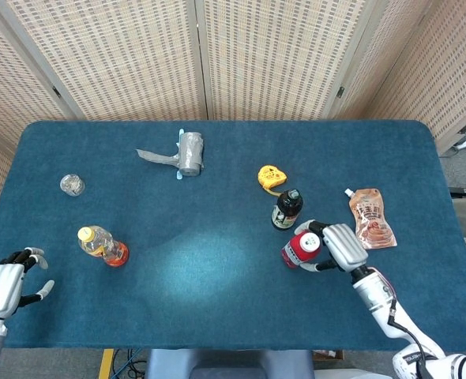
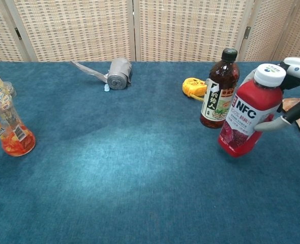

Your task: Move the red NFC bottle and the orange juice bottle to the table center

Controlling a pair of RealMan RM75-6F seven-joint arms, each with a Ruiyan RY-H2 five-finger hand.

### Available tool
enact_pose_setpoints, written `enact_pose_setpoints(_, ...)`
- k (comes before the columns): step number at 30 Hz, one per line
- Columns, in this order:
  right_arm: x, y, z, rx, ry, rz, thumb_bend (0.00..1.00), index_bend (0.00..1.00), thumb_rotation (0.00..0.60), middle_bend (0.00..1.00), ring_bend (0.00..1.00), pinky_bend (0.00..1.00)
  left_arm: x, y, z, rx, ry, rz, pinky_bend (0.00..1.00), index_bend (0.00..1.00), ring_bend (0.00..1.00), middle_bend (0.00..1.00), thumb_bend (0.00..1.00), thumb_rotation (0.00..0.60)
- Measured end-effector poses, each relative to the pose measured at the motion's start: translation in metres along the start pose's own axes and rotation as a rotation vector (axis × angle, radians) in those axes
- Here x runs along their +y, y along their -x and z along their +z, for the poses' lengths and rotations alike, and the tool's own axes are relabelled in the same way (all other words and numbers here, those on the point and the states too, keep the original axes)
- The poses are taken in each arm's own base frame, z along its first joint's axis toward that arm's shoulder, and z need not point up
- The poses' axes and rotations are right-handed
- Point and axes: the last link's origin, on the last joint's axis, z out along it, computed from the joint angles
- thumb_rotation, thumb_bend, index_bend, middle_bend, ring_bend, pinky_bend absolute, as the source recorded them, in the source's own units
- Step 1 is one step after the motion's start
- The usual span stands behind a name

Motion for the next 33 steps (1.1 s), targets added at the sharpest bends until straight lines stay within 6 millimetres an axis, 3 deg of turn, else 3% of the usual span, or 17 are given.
enact_pose_setpoints(14, -0.036, -0.003, 0.036, -0.025, -0.073, -0.003, 0.06, 0.41, 0.600, 0.52, 0.50, 0.60, -0.004, -0.001, 0.002, 0.001, -0.015, -0.005, 0.45, 0.49, 0.32, 0.33, 0.21, 0.600)
enact_pose_setpoints(33, -0.084, 0.018, 0.102, -0.074, -0.124, -0.004, 0.07, 0.42, 0.600, 0.52, 0.51, 0.60, -0.014, -0.009, 0.004, 0.020, -0.049, -0.013, 0.45, 0.53, 0.32, 0.33, 0.21, 0.600)
